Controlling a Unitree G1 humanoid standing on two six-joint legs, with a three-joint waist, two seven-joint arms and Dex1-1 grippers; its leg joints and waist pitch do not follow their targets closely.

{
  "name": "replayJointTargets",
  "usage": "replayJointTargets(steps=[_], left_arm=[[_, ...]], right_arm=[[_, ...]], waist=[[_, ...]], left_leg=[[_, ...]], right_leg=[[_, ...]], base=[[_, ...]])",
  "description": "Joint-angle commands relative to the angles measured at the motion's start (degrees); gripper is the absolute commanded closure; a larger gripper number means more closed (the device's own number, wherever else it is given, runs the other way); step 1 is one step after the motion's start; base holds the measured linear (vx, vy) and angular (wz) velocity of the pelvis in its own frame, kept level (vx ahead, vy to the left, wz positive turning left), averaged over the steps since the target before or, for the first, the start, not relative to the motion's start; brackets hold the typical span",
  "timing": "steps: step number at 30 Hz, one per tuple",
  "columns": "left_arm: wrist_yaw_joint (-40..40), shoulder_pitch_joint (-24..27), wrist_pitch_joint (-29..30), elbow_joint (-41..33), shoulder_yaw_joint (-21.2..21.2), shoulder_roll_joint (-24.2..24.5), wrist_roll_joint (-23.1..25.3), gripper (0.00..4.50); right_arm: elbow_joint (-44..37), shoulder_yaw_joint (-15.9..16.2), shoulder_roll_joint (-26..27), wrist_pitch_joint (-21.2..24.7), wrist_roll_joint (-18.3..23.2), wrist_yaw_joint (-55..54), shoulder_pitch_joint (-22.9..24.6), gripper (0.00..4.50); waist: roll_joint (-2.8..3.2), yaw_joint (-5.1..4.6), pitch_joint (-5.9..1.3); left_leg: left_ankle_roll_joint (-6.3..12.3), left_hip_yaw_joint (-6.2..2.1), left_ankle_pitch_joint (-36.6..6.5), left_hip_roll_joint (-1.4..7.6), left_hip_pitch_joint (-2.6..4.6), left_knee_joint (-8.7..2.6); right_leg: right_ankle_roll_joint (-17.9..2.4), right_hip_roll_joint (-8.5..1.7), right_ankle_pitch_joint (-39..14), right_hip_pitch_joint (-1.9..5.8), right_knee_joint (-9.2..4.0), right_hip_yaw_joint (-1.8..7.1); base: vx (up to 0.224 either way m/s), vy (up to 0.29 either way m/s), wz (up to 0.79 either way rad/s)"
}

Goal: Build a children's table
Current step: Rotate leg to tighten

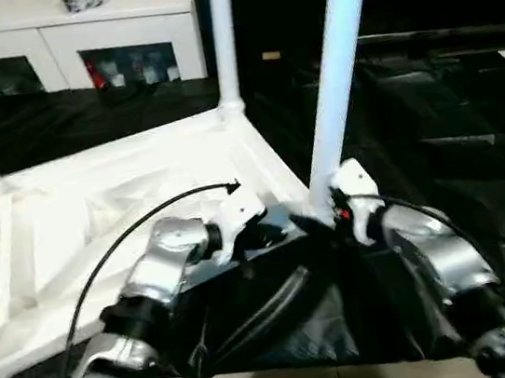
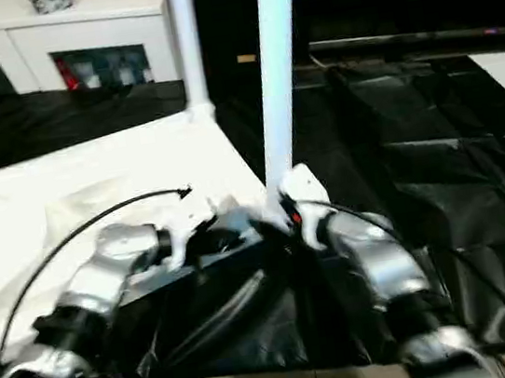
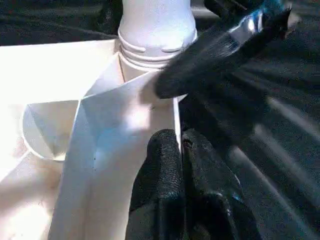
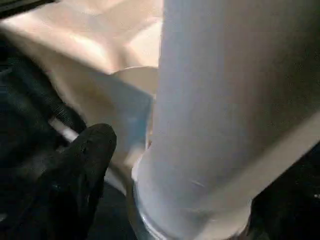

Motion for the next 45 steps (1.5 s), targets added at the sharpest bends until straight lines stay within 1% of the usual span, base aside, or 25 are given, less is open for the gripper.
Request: replayJointTargets(steps=[1, 3, 5, 7, 8, 11, 16, 17, 19, 22, 24, 25, 26, 28, 29, 30, 31, 32, 34, 35, 38, 42, 43, 44, 45], left_arm=[[-5.3, 0.0, -1.8, -3.0, -1.9, 0.3, -1.7, 4.5], [-6.7, 0.3, -1.7, -3.4, -2.1, 1.0, -1.9, 4.5], [-10.6, 1.0, -2.2, -3.9, -2.7, 3.7, -2.0, 4.5], [-11.5, 1.2, -2.3, -4.1, -2.8, 4.3, -2.2, 4.5], [-12.1, 1.3, -2.3, -4.3, -2.8, 4.7, -2.3, 4.5], [-14.0, 1.6, -2.1, -4.9, -2.7, 5.8, -3.3, 4.5], [-15.4, 1.6, -1.7, -5.5, -2.5, 6.2, -4.2, 4.5], [-15.7, 1.8, -1.5, -5.8, -2.6, 6.3, -4.4, 4.5], [-15.8, 2.0, -1.4, -6.0, -2.6, 6.3, -4.6, 4.5], [-15.6, 2.7, -0.5, -7.0, -2.2, 5.8, -5.4, 4.5], [-12.8, 2.5, -0.1, -6.4, -1.6, 4.4, -5.2, 4.5], [-11.8, 2.3, -0.1, -6.1, -1.5, 4.1, -5.0, 4.5], [-9.5, 1.9, -0.3, -5.3, -1.1, 3.2, -4.4, 4.5], [-5.5, 1.1, 0.2, -4.1, -0.5, 1.8, -3.3, 4.5], [-4.2, 0.9, 0.5, -3.8, -0.4, 1.4, -2.9, 4.5], [1.4, 0.0, 1.3, -2.2, 0.1, -0.6, -1.2, 4.5], [3.3, -0.3, 1.8, -1.6, 0.2, -1.2, -0.7, 4.5], [7.6, -1.1, 2.5, -0.3, 0.5, -2.8, 0.3, 4.5], [11.9, -1.9, 3.5, 0.8, 0.9, -4.7, 0.9, 4.5], [14.9, -2.6, 4.4, 1.5, 1.3, -6.3, 1.2, 4.5], [18.8, -3.6, 4.8, 2.8, 1.4, -8.8, 1.6, 4.5], [21.3, -4.3, 4.1, 3.7, 0.8, -11.1, 2.6, 4.5], [21.0, -4.3, 3.8, 3.6, 0.6, -11.5, 2.8, 4.5], [20.6, -4.2, 3.3, 3.6, 0.3, -11.8, 3.0, 4.5], [20.1, -4.1, 3.0, 3.4, 0.1, -11.8, 3.1, 4.5]], right_arm=[[-1.9, 2.4, -1.1, 0.2, 1.2, 5.1, 1.4, 0.4], [-2.7, 2.7, -2.0, 0.3, 1.7, 6.7, 1.8, 0.4], [-5.8, 4.2, -4.6, 0.9, 3.3, 11.6, 3.1, 0.73], [-6.7, 4.3, -5.0, 1.3, 3.9, 12.6, 3.4, 0.73], [-7.3, 4.2, -5.1, 1.6, 4.3, 13.3, 3.6, 0.86], [-8.7, 4.6, -5.9, 1.9, 4.7, 15.6, 4.2, 1.18], [-9.4, 5.5, -6.5, 1.9, 4.7, 17.0, 4.5, 1.53], [-9.5, 5.8, -6.6, 1.9, 4.8, 17.3, 4.5, 1.6], [-9.7, 5.9, -6.7, 2.1, 5.0, 17.3, 4.6, 1.71], [-10.7, 5.8, -6.3, 3.2, 5.6, 17.4, 5.4, 1.78], [-10.3, 4.9, -5.0, 3.7, 6.4, 16.5, 5.9, 1.81], [-10.3, 4.6, -4.6, 3.9, 6.6, 16.1, 6.0, 1.81], [-10.0, 4.3, -3.7, 3.8, 6.6, 15.0, 6.1, 1.81], [-9.3, 3.9, -2.2, 3.7, 5.9, 12.2, 6.0, 1.82], [-8.9, 3.8, -1.6, 3.7, 5.6, 10.8, 5.9, 1.82], [-5.7, 3.2, 1.8, 3.9, 2.9, 2.7, 4.6, 1.82], [-5.0, 3.0, 2.7, 4.1, 2.3, 0.7, 4.3, 1.83], [-3.2, 2.3, 4.7, 4.3, 1.2, -4.1, 3.5, 1.83], [-1.0, 1.0, 7.2, 4.7, 0.3, -9.7, 2.3, 1.83], [0.7, -0.1, 9.3, 5.2, -0.1, -14.1, 1.3, 1.83], [3.5, -2.0, 12.6, 6.0, -0.4, -20.8, -0.7, 1.83], [6.5, -3.0, 15.8, 5.4, -1.6, -26.6, -3.3, 1.83], [7.0, -3.2, 16.5, 4.5, -1.5, -26.3, -3.7, 1.83], [7.3, -3.3, 16.8, 3.8, -1.3, -25.9, -4.0, 1.48], [7.1, -3.5, 16.9, 3.3, -1.0, -25.3, -4.1, 1.48]], waist=[[-0.13, 0.1, -3.53], [-0.09, 0.15, -3.46], [-0.09, 0.31, -3.29], [-0.03, 0.43, -3.33], [-0.1, 0.39, -3.31], [-0.15, 0.45, -3.22], [-0.22, 0.47, -3.3], [-0.52, 0.42, -3.34], [-0.37, 0.45, -3.36], [-0.56, 0.53, -3.37], [-0.5, 0.45, -3.39], [-0.83, 0.6, -3.38], [-0.76, 0.64, -3.29], [-0.79, 0.64, -3.05], [-0.94, 0.66, -3.08], [-0.89, 0.67, -3.06], [-0.84, 0.26, -2.83], [-0.97, -0.07, -2.81], [-1.12, -0.08, -2.87], [-0.91, -0.18, -2.83], [-0.81, -0.59, -3.02], [-0.69, -0.76, -3.2], [-0.32, -0.72, -3.28], [-0.45, -0.77, -3.32], [-0.48, -0.75, -3.37]], left_leg=[[3.51, 0.11, -12.3, 1.15, 0.5, -3.84], [3.38, 0.18, -13.1, 1.18, 0.6, -3.91], [2.97, 0.12, -14.1, 1.29, 0.63, -4.08], [2.75, 0.13, -14.4, 1.3, 0.75, -4.09], [2.68, 0.11, -14.4, 1.28, 0.56, -4.12], [2.29, 0.11, -14.8, 1.29, 0.63, -4.15], [2.2, 0.08, -14.0, 1.28, 0.6, -4.13], [2.27, 0.13, -13.5, 1.24, 0.55, -4.05], [2.48, 0.09, -12.9, 1.25, 0.5, -4.04], [2.75, 0.13, -12.0, 1.24, 0.44, -3.98], [2.9, 0.21, -12.0, 1.26, 0.48, -3.92], [2.98, 0.25, -12.4, 1.31, 0.67, -3.9], [2.9, 0.21, -12.6, 1.27, 0.57, -3.94], [2.09, 0.22, -14.3, 1.22, 0.75, -4.09], [1.73, 0.14, -14.5, 1.13, 0.69, -4.1], [1.64, 0.06, -14.5, 1.11, 0.61, -4.15], [0.87, 0.09, -14.9, 0.95, 0.51, -4.24], [-0.05, -0.02, -16.0, 0.84, 0.71, -4.29], [-0.36, -0.19, -16.8, 0.74, 0.82, -4.26], [-0.29, -0.31, -16.9, 0.83, 0.75, -4.35], [-0.33, -0.25, -16.8, 0.72, 0.77, -4.28], [0.01, -0.17, -15.4, 0.63, 0.48, -4.24], [0.17, -0.2, -14.9, 0.69, 0.47, -4.27], [0.42, -0.13, -14.3, 0.7, 0.36, -4.18], [0.59, -0.09, -14.0, 0.69, 0.32, -4.15]], right_leg=[[-13.7, -2.94, -8.4, 3.04, -4.13, 2.25], [-14.0, -2.93, -9.2, 2.93, -4.22, 2.23], [-13.3, -2.98, -11.4, 2.96, -4.41, 2.29], [-13.0, -3.02, -12.1, 2.88, -4.47, 2.34], [-13.2, -3.01, -12.0, 2.94, -4.37, 2.3], [-12.9, -3.06, -13.5, 2.78, -4.48, 2.32], [-12.8, -3.07, -13.2, 2.77, -4.41, 2.32], [-12.9, -3.06, -12.7, 2.85, -4.35, 2.32], [-12.9, -3.07, -12.1, 2.88, -4.24, 2.31], [-13.0, -3.06, -11.5, 2.96, -4.12, 2.32], [-13.2, -3.01, -11.0, 2.84, -4.12, 2.34], [-13.3, -3.05, -11.3, 2.72, -4.28, 2.32], [-13.3, -3.04, -11.9, 2.75, -4.21, 2.31], [-12.2, -3.15, -16.1, 2.48, -4.74, 2.33], [-11.4, -3.26, -17.9, 2.57, -4.85, 2.32], [-11.0, -3.28, -18.6, 2.63, -4.91, 2.29], [-10.2, -3.13, -20.4, 2.3, -5.13, 2.27], [-9.2, -3.11, -23.6, 2.15, -5.36, 2.15], [-8.1, -3.27, -26.2, 2.27, -5.66, 2.03], [-7.5, -3.36, -26.7, 2.13, -5.87, 2.08], [-7.7, -3.11, -24.7, 1.95, -5.83, 2.16], [-8.6, -3.03, -20.8, 2.26, -5.48, 2.2], [-9.0, -3.03, -19.2, 2.38, -5.36, 2.21], [-9.4, -2.93, -16.9, 2.5, -5.18, 2.24], [-9.7, -2.92, -15.8, 2.57, -5.09, 2.26]], base=[[0.0, 0.0, 0.0], [0.0, 0.0, 0.0], [0.0, 0.0, 0.0], [0.0, 0.0, 0.0], [0.0, 0.0, 0.0], [0.0, 0.0, 0.0], [0.0, 0.0, 0.0], [0.0, 0.0, 0.0], [0.0, 0.0, 0.0], [0.0, 0.0, 0.0], [0.0, 0.0, 0.0], [0.0, 0.0, 0.0], [0.0, 0.0, 0.0], [0.0, 0.0, 0.0], [0.0, 0.0, 0.0], [0.0, 0.0, 0.0], [0.0, 0.0, 0.0], [0.0, 0.0, 0.0], [0.0, 0.0, 0.0], [0.0, 0.0, 0.0], [0.0, 0.0, 0.0], [0.0, 0.0, 0.0], [0.0, 0.0, 0.0], [0.0, 0.0, 0.0], [0.0, 0.0, 0.0]])
